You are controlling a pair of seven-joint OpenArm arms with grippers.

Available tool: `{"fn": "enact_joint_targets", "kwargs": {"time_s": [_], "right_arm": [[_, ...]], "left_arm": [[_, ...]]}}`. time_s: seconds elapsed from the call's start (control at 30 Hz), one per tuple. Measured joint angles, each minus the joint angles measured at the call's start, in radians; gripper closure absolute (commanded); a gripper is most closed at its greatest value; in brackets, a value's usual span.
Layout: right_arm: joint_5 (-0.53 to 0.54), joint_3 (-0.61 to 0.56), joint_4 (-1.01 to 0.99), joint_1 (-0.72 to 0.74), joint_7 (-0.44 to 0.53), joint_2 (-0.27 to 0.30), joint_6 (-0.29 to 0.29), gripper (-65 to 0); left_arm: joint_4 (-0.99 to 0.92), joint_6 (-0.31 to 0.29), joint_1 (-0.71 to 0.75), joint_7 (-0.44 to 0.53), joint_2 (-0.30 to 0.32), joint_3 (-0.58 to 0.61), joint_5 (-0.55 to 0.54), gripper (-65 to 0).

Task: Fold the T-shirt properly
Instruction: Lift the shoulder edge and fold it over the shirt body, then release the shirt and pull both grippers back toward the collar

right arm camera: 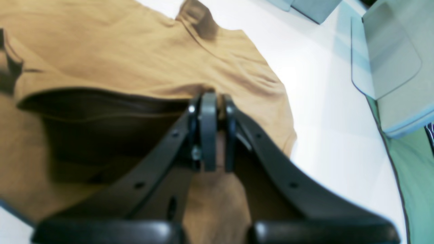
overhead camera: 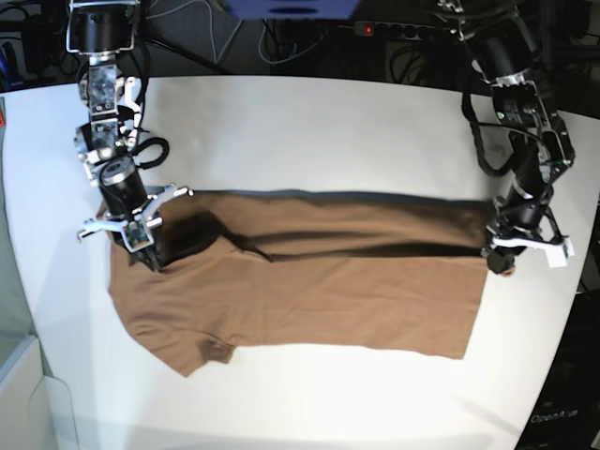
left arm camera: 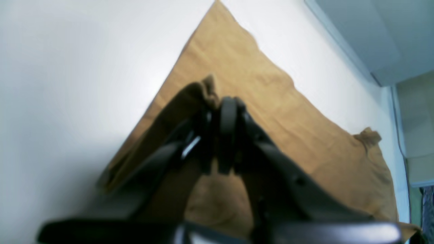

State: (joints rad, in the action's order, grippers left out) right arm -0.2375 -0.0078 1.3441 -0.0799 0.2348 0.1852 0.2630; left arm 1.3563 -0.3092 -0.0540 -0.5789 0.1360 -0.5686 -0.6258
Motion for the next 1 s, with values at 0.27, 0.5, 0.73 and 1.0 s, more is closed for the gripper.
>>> {"fn": "enact_joint_targets", "kwargs": {"time_s": [0.27, 0.5, 0.73, 1.0], "right_arm": [[0.000, 0.000, 0.000, 0.000, 0.000, 0.000, 0.000, -0.1], [0.000, 0.000, 0.000, 0.000, 0.000, 0.001, 0.001, -0.1], [0.000, 0.000, 0.000, 0.000, 0.000, 0.001, 0.001, -0.4], [0.000, 0.003, 0.000, 0.016, 0.001, 0.000, 0.000, -27.0]], "left_arm": [[-0.055, -0.001, -0.036, 0.007, 0.013, 0.002, 0.004, -2.5], [-0.132, -0.004, -0.093, 0.006, 0.013, 0.002, 0.086, -2.5], [-0.135, -0.001, -0.108, 0.002, 0.011, 0.001, 0.088, -2.8], [-0.135, 0.000, -0.110, 0.004, 0.011, -0.003, 0.089, -31.3]]}}
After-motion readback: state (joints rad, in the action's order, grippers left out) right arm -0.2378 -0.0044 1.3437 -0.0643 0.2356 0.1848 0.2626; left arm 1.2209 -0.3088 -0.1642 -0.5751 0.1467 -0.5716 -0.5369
